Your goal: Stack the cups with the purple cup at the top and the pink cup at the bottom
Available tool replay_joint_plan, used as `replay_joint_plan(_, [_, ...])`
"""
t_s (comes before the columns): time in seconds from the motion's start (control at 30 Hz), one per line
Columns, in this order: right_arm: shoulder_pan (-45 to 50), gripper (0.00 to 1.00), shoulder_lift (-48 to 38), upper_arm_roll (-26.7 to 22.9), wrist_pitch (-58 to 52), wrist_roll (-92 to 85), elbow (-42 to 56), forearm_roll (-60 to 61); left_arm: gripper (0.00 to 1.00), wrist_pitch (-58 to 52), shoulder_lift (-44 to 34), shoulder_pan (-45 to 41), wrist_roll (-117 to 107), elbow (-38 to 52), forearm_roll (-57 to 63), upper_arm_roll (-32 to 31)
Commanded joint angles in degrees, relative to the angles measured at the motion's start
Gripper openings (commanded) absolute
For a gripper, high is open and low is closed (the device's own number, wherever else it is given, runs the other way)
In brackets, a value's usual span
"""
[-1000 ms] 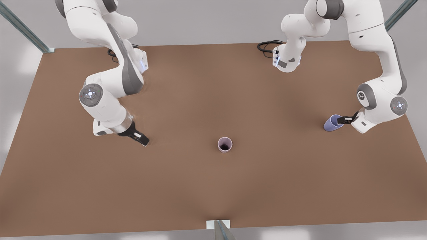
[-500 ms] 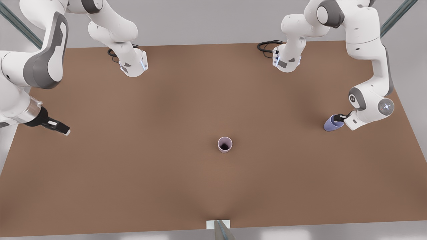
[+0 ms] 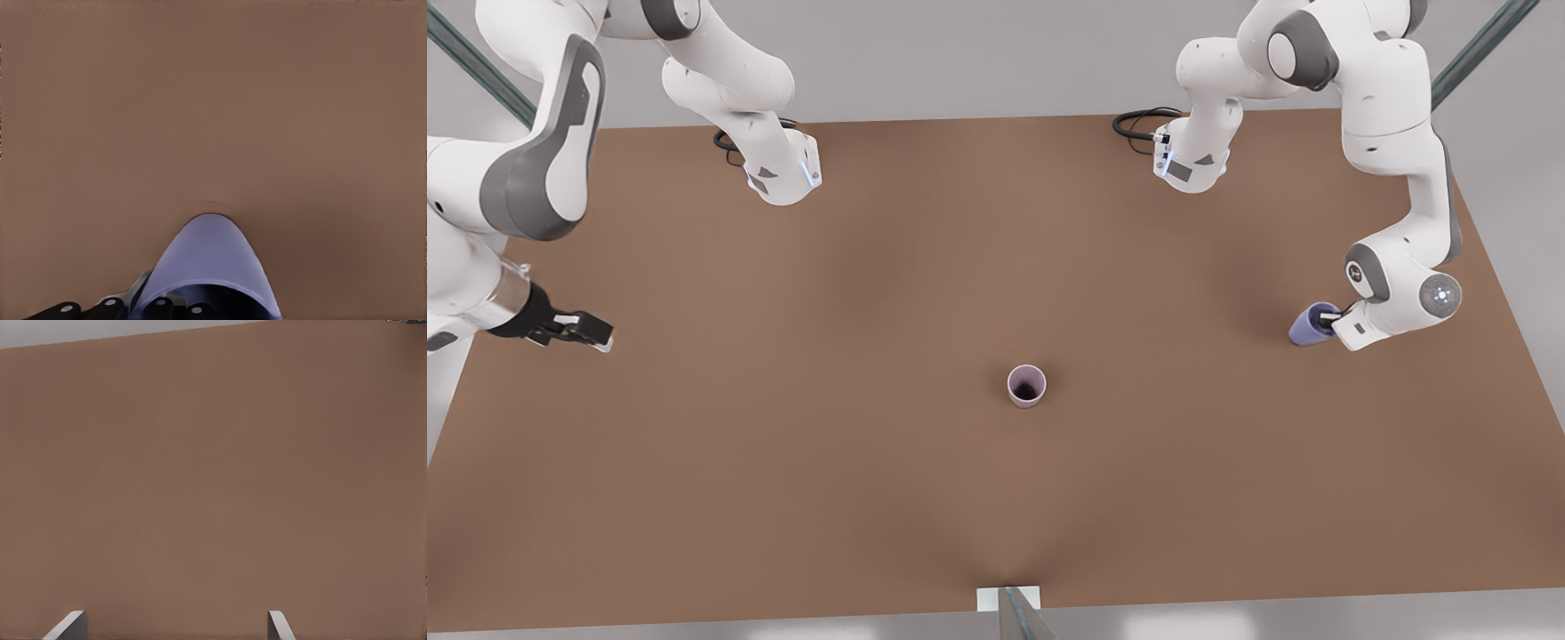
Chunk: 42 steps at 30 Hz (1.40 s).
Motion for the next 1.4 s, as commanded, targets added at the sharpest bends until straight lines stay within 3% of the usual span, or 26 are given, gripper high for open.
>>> replay_joint_plan(0.0, [0.1,1.0,0.0,0.0,0.0,-10.4,0.0,0.0,0.21,-1.9,-0.8,0.0,1.3,0.3,-0.3,0.0])
replay_joint_plan(0.1, [0.2,1.0,0.0,0.0,0.0,-10.4,0.0,0.1,0.21,-12.3,-1.7,-0.4,-0.8,7.2,-0.4,-0.2])
replay_joint_plan(0.2, [0.2,1.0,0.0,0.0,0.0,-10.4,0.0,0.1,0.21,-22.7,-2.9,-0.8,-7.1,15.7,-4.1,-5.0])
replay_joint_plan(0.37, [0.2,1.0,0.0,0.0,0.4,-10.4,0.0,0.1,0.21,-31.3,-4.6,-0.9,-39.4,23.8,-4.4,-26.3])
replay_joint_plan(0.47, [0.2,1.0,0.0,0.0,0.5,-10.4,0.0,0.0,0.21,-31.3,1.1,-1.2,-62.8,34.3,-4.3,-38.2])
replay_joint_plan(0.7, [0.1,1.0,0.2,-0.1,1.2,-10.4,0.7,0.1,0.21,-30.4,15.9,-11.0,-85.3,54.0,-4.1,-38.7])
replay_joint_plan(1.0, [0.2,1.0,0.4,-0.1,1.3,-10.3,0.8,0.2,0.21,-22.1,19.3,-15.8,-92.5,54.7,-3.8,-38.6])
replay_joint_plan(1.37, [0.0,1.0,0.4,-0.1,1.5,-10.4,0.8,0.2,0.21,-22.6,20.1,-17.0,-91.9,53.8,-1.8,-38.2])
